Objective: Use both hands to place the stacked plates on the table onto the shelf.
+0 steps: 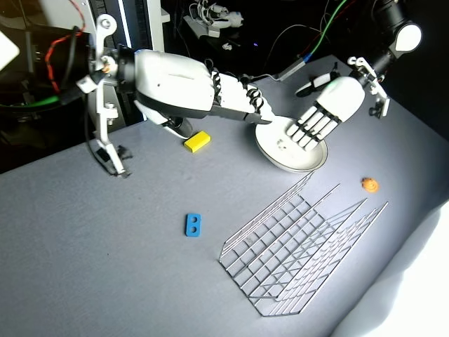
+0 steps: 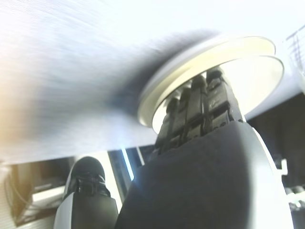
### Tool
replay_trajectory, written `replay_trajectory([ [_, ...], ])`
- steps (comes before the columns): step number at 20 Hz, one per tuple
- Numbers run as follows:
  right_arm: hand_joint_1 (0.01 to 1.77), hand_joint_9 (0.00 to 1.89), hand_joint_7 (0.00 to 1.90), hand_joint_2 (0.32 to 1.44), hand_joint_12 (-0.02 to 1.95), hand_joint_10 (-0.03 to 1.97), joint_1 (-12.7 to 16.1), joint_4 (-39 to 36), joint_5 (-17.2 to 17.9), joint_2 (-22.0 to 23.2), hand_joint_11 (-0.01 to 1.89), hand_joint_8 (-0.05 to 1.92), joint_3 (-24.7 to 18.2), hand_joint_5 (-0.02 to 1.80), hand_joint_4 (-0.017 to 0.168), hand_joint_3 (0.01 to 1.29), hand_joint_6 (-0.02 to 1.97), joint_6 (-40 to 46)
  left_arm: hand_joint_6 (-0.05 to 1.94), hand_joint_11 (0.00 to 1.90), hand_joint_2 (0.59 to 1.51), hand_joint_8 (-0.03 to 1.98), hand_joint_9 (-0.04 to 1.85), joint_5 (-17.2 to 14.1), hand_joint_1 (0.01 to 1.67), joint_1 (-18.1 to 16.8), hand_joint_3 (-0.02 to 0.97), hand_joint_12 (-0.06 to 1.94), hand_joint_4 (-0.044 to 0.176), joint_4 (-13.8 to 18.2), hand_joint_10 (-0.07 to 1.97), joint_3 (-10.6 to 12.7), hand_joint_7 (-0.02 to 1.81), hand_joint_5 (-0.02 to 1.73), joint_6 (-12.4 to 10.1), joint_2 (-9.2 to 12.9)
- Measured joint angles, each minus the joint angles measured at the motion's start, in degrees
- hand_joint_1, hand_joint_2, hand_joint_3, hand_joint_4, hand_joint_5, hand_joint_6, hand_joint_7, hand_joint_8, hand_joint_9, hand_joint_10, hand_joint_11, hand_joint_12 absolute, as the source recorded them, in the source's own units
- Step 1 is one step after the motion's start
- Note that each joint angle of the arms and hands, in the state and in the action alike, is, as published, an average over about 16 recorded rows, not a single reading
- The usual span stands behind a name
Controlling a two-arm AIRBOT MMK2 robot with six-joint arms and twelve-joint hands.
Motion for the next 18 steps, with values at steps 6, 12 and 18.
replay_trajectory([
  [6,1.22,0.02,0.02,1.0,0.0,0.0,0.2,0.08,-4.73,-7.36,0.02,0.02,1.82,0.02,0.002,0.01,0.03,-3.9,-0.02,0.02,1.057,-0.01,0.02,1.75,0.01,-1.1,0.022,0.01,0.003,-0.03,0.01,-3.11,-0.01,0.0,-0.62,-0.03],
  [12,1.22,0.02,0.02,1.0,0.06,0.0,-0.59,0.36,-8.97,-15.32,0.02,0.02,6.11,0.02,0.002,0.01,0.03,-6.19,-0.02,0.01,1.052,-0.02,0.02,2.96,0.01,-2.48,0.021,0.01,0.003,0.34,0.01,-5.14,-0.01,0.0,-1.54,-0.03],
  [18,1.21,0.02,0.02,1.01,0.16,0.0,-1.65,0.53,-10.92,-23.32,0.02,0.02,12.67,0.02,0.002,0.01,0.03,-7.08,-0.02,0.01,1.055,-0.02,0.02,3.49,0.01,-3.57,0.021,0.01,0.003,0.7,0.01,-6.18,-0.01,0.0,-2.34,-0.01],
])
